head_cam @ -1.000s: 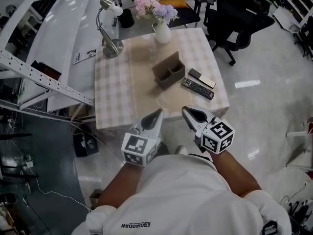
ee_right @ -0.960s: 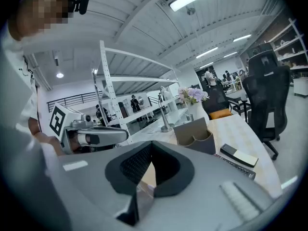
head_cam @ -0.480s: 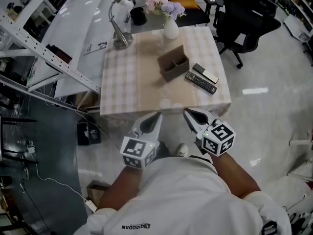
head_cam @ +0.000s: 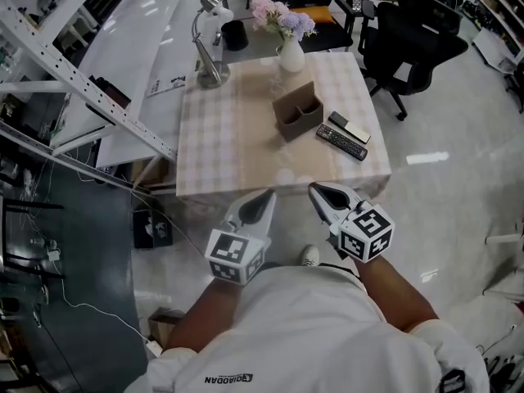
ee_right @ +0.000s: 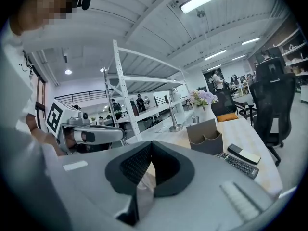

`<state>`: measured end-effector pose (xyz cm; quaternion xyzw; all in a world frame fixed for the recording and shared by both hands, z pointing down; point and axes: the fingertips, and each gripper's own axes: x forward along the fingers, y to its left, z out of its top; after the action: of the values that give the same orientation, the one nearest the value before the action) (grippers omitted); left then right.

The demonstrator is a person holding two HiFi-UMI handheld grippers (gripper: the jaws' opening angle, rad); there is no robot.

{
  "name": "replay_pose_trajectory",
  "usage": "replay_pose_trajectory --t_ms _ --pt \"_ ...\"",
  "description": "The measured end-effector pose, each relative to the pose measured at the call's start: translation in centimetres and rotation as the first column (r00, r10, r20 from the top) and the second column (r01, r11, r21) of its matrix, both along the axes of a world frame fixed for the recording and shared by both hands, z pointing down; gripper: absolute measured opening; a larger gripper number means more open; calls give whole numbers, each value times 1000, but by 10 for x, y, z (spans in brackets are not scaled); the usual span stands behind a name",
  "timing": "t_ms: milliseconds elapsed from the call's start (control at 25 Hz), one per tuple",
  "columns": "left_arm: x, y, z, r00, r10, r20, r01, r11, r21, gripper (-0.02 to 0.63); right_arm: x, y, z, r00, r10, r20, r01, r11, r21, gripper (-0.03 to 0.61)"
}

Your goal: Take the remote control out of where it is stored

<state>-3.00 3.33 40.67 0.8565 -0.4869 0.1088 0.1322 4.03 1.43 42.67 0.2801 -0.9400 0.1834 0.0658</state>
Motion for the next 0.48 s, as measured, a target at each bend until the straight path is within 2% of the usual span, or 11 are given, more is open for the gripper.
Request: replay_pose_trajectory --t_ms 480 --pt "-48 1 5 997 72 13 -72 997 -17 3 -44 5 2 996 78 -29 -78 997 16 5"
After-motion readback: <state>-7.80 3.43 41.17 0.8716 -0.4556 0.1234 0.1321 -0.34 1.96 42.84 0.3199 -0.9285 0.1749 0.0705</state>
